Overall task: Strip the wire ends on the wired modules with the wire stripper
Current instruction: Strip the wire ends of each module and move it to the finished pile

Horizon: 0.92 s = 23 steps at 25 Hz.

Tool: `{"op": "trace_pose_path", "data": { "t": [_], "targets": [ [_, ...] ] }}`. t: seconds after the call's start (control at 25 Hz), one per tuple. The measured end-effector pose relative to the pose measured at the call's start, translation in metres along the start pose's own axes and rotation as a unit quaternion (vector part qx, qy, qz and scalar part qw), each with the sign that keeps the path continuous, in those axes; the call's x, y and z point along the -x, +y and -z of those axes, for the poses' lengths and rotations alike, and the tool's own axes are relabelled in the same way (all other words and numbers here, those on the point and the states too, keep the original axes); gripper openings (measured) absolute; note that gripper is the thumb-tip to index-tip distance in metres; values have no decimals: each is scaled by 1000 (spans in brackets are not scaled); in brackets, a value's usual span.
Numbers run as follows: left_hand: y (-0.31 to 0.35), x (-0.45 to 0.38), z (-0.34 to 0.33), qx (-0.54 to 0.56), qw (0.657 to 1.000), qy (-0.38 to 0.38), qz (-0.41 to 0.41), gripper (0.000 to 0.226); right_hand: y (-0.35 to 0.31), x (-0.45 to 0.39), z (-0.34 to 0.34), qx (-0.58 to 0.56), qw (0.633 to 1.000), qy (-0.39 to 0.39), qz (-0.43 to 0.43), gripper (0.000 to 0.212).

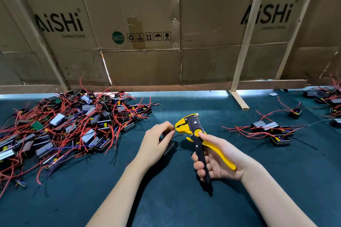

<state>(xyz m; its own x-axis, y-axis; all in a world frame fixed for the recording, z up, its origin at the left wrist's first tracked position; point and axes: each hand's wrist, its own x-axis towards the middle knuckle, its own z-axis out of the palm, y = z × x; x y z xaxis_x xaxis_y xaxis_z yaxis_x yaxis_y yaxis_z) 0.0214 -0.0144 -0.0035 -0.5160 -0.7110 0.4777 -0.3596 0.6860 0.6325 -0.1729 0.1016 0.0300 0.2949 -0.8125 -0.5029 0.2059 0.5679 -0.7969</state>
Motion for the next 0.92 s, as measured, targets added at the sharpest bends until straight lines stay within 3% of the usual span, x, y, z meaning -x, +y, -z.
{"op": "trace_pose_path", "data": {
  "t": [0.16, 0.32, 0.52, 0.72, 0.92],
  "targets": [
    [-2, 1, 1, -7, 1000, -3, -5, 9, 2, -2, -3, 15, 999, 33, 2, 62],
    [0, 0, 1, 11, 1000, -2, 11, 11, -2, -3, -2, -55, 994, 95, 20, 62],
    [0, 1, 2, 58, 996, -40, 49, 12, 1, 0, 0, -88, 995, 23, 33, 60],
    [-2, 0, 7, 58, 993, -84, 51, 13, 1, -1, 1, -94, 995, 28, 35, 57],
    [-2, -1, 9, 141, 983, -74, 88, 15, 0, 0, 4, -93, 995, 25, 22, 56]
  ]
}}
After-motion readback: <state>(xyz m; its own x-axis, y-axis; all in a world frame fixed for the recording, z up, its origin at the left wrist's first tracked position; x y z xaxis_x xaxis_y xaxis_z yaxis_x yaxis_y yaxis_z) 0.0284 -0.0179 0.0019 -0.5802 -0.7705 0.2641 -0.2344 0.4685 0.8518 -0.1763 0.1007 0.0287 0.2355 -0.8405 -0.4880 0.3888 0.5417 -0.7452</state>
